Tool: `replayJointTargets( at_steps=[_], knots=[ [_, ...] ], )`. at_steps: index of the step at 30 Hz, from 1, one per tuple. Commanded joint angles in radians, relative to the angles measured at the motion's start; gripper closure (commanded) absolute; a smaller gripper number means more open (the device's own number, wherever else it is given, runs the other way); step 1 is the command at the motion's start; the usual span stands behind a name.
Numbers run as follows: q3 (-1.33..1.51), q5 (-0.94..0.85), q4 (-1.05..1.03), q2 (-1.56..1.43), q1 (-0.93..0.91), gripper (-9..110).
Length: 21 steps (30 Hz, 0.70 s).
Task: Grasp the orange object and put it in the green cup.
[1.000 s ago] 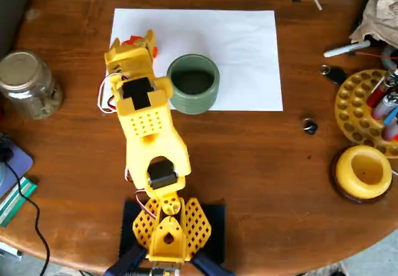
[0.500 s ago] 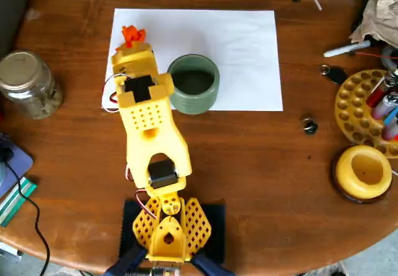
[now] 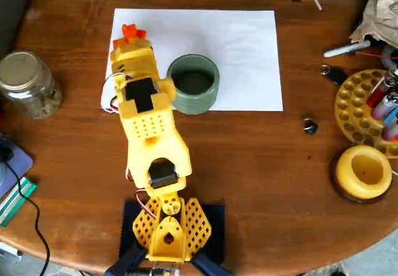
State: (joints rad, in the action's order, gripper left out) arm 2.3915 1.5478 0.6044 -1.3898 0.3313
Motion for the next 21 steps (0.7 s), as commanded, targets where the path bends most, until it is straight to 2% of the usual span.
replayJointTargets(
  at_steps=[1,6,10,16,21],
  knots=[
    [0.043,0.005,-0.021,-0.149,-0.018,102],
    [0.123,0.005,-0.247,-0.428,-0.06,102],
    [0.249,-0.003,-0.327,-0.663,-0.109,102],
    [0.36,-0.02,-0.635,-1.094,-0.192,102],
    [0.442,-0.051,-0.798,-1.361,-0.259,102]
  ],
)
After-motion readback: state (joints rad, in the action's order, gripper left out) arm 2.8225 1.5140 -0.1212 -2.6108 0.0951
